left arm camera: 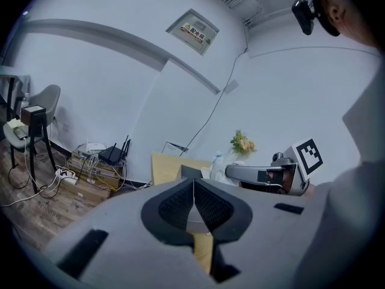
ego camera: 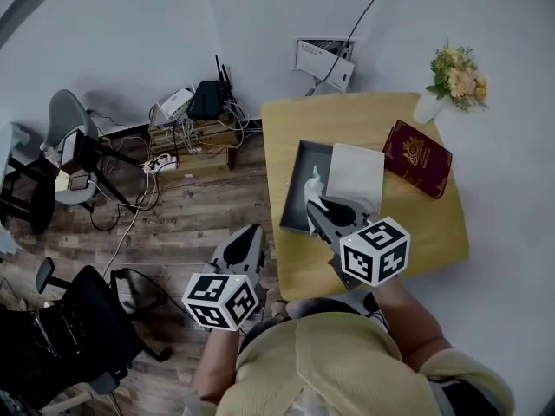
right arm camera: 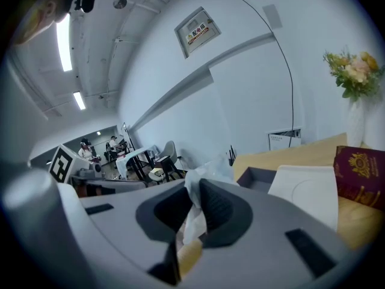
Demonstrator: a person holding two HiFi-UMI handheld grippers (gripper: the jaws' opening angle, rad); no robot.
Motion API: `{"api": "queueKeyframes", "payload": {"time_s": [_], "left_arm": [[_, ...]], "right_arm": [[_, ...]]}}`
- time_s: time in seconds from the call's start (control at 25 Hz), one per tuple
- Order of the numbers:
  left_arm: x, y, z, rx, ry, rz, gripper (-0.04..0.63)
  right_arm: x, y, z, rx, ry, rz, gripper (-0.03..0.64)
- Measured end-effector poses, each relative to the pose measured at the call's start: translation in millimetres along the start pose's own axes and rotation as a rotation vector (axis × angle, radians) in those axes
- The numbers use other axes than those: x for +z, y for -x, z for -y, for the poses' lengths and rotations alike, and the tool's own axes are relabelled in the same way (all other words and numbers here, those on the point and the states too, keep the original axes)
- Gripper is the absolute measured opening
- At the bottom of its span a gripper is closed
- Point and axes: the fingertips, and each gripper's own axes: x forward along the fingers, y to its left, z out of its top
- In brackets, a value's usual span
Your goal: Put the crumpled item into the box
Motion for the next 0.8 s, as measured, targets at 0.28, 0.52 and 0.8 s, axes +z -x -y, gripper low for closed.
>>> {"api": "queueKeyframes", "payload": {"time_s": [0.28, 0.52, 0.8], "left_arm": [[-2, -15, -9, 0.014, 0.016, -0.013, 0.026], [-2, -30, -12, 0.013, 0.020, -0.029, 0.026], [-5, -45, -17, 0.015, 0.032, -0.046, 0.026]], "right_arm": [[-10, -15, 13, 0.002, 0.003, -0.049, 0.048], [-17, -27, 22, 0.004, 0.005, -0.097, 0.048], [-31, -37, 31, 0.015, 0.003, -0.144, 0.048]]}}
